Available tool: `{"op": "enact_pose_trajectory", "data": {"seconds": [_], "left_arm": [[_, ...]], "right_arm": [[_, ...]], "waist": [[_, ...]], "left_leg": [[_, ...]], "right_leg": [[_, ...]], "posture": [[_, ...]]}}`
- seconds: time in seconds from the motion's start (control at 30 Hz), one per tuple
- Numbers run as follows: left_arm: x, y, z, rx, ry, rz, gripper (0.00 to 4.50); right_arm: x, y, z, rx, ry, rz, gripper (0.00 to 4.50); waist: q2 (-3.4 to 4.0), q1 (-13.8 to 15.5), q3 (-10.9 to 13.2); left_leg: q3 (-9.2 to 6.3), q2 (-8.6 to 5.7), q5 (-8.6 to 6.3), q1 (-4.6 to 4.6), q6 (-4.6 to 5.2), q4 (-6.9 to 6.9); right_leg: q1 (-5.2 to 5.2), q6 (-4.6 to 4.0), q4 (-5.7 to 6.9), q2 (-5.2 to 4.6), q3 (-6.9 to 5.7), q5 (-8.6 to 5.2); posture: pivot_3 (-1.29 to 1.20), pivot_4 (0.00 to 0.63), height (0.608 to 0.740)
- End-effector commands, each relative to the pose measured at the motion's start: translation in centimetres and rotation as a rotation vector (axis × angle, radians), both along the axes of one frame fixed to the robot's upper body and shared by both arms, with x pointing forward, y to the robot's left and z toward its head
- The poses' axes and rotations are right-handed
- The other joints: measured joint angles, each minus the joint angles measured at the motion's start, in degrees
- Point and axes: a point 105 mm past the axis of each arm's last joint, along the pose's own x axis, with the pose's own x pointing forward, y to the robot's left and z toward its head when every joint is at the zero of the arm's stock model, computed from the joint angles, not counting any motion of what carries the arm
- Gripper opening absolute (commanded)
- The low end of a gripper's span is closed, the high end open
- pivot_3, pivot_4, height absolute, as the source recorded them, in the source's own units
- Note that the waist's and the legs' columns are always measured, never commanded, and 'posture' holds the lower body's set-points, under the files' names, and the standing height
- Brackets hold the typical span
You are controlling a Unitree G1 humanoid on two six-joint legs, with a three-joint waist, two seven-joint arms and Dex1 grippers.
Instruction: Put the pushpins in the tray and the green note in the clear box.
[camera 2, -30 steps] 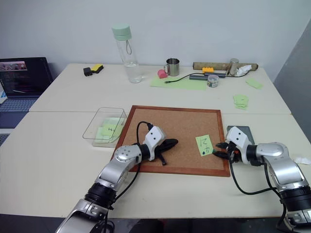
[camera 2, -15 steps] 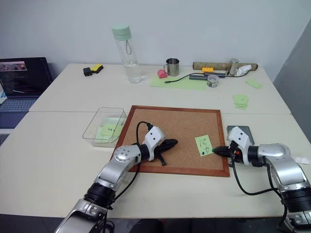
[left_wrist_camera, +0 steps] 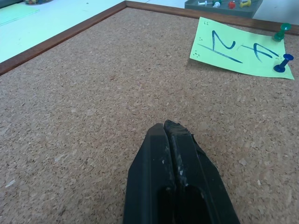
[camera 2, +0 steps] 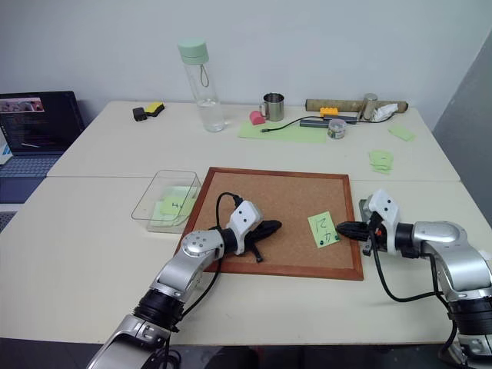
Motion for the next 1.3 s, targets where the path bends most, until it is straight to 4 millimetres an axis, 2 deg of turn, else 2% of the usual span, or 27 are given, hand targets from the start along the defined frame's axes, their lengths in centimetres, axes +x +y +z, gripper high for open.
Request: {"op": "enact_pose_trajectory", "data": {"seconds": [0.03,0.17,0.3,0.63,0.73,0.9,1.0,1.3], "left_arm": [[-0.1,1.1,-2.4,0.06,0.069,0.045,0.0],[-0.1,1.0,-2.4,0.058,0.069,0.043,0.0],[-0.1,0.9,-2.4,0.055,0.069,0.042,0.0],[0.0,0.9,-2.2,0.053,0.066,0.044,0.0],[0.1,0.9,-2.2,0.053,0.066,0.045,0.0],[0.1,1.0,-2.2,0.054,0.066,0.045,0.0],[0.0,1.0,-2.2,0.056,0.066,0.044,0.0],[0.1,1.2,-2.3,0.062,0.066,0.048,0.0]], "right_arm": [[-0.3,0.2,0.4,-0.072,-0.07,0.038,1.37],[0.0,0.2,-0.4,-0.134,-0.101,0.044,2.02],[0.2,-0.1,-1.1,-0.171,-0.11,0.043,2.02],[0.8,-0.2,-1.5,-0.164,-0.124,0.038,2.02],[0.8,-0.2,-1.6,-0.16,-0.12,0.04,1.6],[0.8,-0.1,-1.9,-0.159,-0.112,0.038,0.51],[0.8,-0.2,-2.0,-0.16,-0.111,0.035,0.02],[0.5,0.5,-0.5,-0.09,-0.12,0.047,0.02]], "waist": [[0.0,0.1,0.0],[0.01,0.1,0.0],[0.01,0.1,0.0],[0.01,0.1,0.0],[0.02,0.1,0.0],[0.02,0.1,0.0],[0.02,0.1,0.0],[0.02,0.1,0.0]], "left_leg": [[0.0,0.0,0.0,0.0,0.0,0.0],[0.01,0.0,0.0,0.02,0.0,0.0],[0.0,0.0,0.01,0.03,-0.01,0.01],[0.0,0.0,0.02,0.04,-0.03,0.02],[0.0,0.0,0.01,0.04,-0.02,0.02],[0.0,0.0,0.01,0.04,-0.02,0.02],[0.0,0.0,0.01,0.04,-0.02,0.02],[-0.01,0.0,0.01,0.04,-0.01,0.02]], "right_leg": [[0.0,0.0,0.0,0.0,0.0,0.0],[0.02,0.0,0.0,0.0,0.01,0.0],[0.03,0.0,0.0,0.0,-0.01,0.0],[0.05,0.0,0.0,0.0,-0.01,0.0],[0.05,0.0,0.0,0.0,-0.01,0.0],[0.05,0.0,0.0,0.0,-0.01,0.0],[0.05,0.0,0.0,0.0,-0.01,0.0],[0.05,0.0,0.0,0.0,-0.01,0.0]], "posture": [[0.0,0.15,0.74],[0.0,0.15,0.74],[0.0,0.15,0.74],[0.0,0.15,0.74],[0.0,0.15,0.74],[0.0,0.15,0.74],[0.0,0.15,0.74],[0.0,0.15,0.74]]}}
